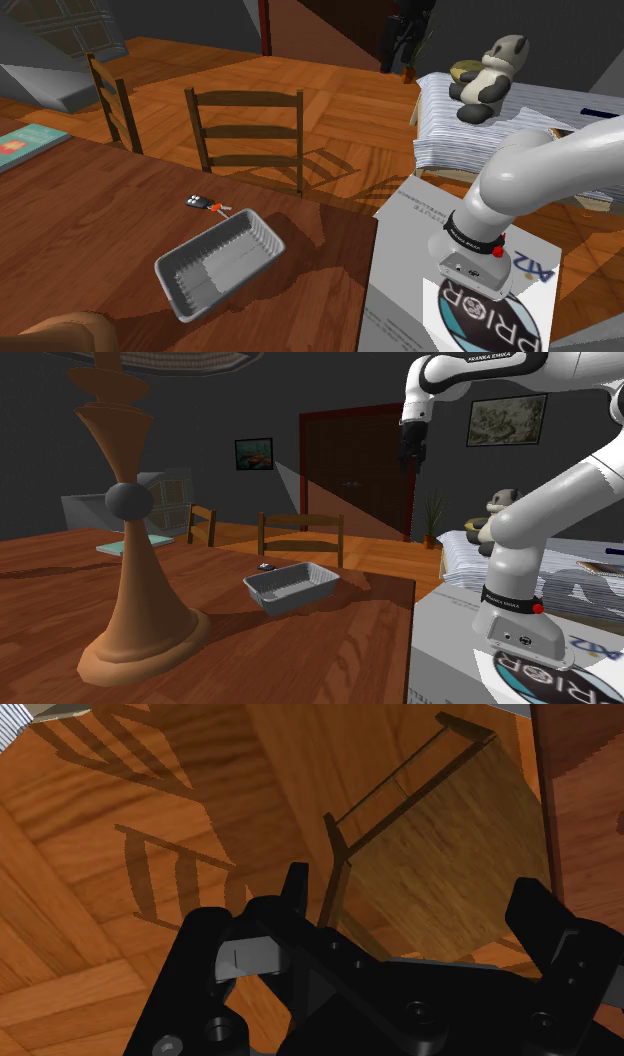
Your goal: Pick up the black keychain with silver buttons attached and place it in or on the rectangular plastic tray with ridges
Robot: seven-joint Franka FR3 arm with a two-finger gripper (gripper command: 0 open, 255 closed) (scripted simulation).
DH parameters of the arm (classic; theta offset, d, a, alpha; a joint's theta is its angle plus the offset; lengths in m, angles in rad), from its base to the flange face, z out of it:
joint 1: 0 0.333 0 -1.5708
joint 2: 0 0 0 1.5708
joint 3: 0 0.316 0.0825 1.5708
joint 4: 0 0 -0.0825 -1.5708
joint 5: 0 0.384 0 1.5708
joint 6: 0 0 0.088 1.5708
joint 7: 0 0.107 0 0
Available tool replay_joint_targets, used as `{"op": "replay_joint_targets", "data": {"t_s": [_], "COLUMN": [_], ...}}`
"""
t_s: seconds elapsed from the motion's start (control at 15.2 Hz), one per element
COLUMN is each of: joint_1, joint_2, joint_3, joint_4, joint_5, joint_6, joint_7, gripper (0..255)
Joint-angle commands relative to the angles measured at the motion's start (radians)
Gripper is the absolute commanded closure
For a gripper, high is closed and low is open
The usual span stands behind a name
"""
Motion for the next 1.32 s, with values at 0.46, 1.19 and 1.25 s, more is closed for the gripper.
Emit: {"op": "replay_joint_targets", "data": {"t_s": [0.46,1.19,1.25], "joint_1": [0.036,0.067,0.068], "joint_2": [0.115,0.403,0.435], "joint_3": [0.125,0.322,0.34], "joint_4": [-0.036,0.027,0.04], "joint_5": [0.062,0.075,0.068], "joint_6": [0.161,0.401,0.42], "joint_7": [0.108,0.289,0.309], "gripper": [0,0,0]}}
